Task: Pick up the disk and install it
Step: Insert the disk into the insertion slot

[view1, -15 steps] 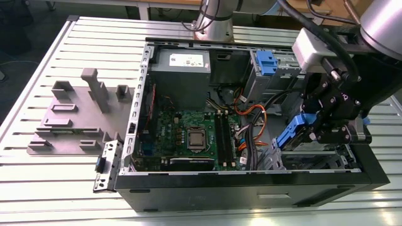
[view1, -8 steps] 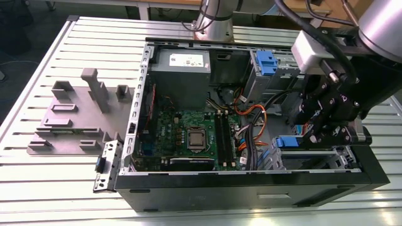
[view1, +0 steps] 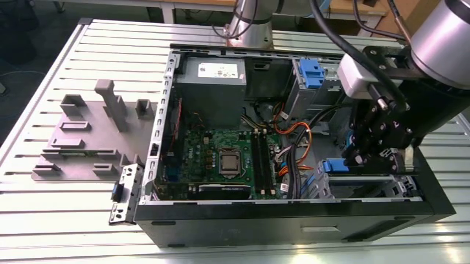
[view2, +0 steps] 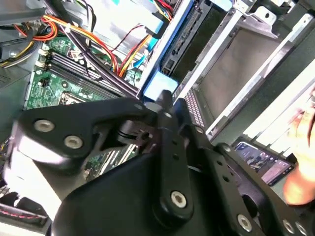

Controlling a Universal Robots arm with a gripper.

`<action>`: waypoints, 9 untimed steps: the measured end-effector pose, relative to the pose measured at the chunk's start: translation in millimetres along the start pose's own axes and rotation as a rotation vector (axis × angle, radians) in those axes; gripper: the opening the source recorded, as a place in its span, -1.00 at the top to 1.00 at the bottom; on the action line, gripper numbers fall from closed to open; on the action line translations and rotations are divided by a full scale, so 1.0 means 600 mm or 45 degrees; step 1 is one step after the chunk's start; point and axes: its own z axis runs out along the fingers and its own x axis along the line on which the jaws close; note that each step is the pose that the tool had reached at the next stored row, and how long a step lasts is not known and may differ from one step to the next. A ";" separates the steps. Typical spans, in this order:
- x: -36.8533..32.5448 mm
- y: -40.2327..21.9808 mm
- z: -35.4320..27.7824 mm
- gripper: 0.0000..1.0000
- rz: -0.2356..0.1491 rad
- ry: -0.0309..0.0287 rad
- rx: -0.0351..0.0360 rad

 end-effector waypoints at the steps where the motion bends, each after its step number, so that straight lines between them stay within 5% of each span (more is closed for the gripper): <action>1: 0.000 0.000 0.003 0.63 0.000 0.0001 0.0000; 6: 0.000 -0.001 0.017 0.79 0.000 -0.0002 0.0006; 9: 0.000 -0.001 0.017 0.79 0.000 0.0001 0.0012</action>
